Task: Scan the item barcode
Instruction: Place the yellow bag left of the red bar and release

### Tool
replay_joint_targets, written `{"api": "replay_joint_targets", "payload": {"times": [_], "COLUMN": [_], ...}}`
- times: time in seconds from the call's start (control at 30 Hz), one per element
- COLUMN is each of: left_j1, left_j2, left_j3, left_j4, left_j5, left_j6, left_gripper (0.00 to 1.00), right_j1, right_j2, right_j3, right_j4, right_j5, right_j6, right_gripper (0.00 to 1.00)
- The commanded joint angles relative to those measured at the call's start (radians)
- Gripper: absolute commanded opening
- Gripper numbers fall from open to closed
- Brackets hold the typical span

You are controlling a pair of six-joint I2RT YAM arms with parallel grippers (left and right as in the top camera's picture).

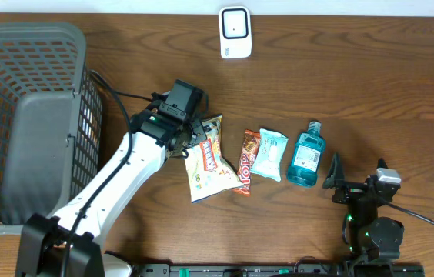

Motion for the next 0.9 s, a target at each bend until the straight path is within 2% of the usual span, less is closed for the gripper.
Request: {"api": "replay_joint_targets", "payload": {"times": [0.0, 0.17, 0.6, 0.73, 0.87], "left_j1": [-0.001, -0.002, -0.002, -0.001, 0.0], "left_j2": [0.042, 0.1, 0.436, 0.519, 0.51], "left_j3": [-0.033, -0.036, -0.036, -0.036, -0.035], "left_j4": [0.023, 0.072, 0.237, 0.241, 0.235], "left_j5": [0.043, 0.134, 0.488, 0.486, 0.482], "left_j6": [-0.077, -0.077, -0.068, -0.022, 0.054], "left_gripper": [0.08, 0.08, 0.07, 0.07, 0.07], "right_j1": [0.005, 0.005, 0.005, 0.005, 0.005], "right_j2": [0.0, 0.0, 0.0, 0.0, 0.0], "right_j3": [-0.002, -0.002, -0.002, -0.002, -0.002], "right_j4": [-0.002, -0.002, -0.002, -0.002, -0.002], "right_j5": [0.015, 0.015, 0.015, 0.015, 0.015], "right_j6": [-0.011, -0.011, -0.011, -0.011, -0.011], "right_gripper": [0.99, 0.99, 0.99, 0.99, 0.99]}}
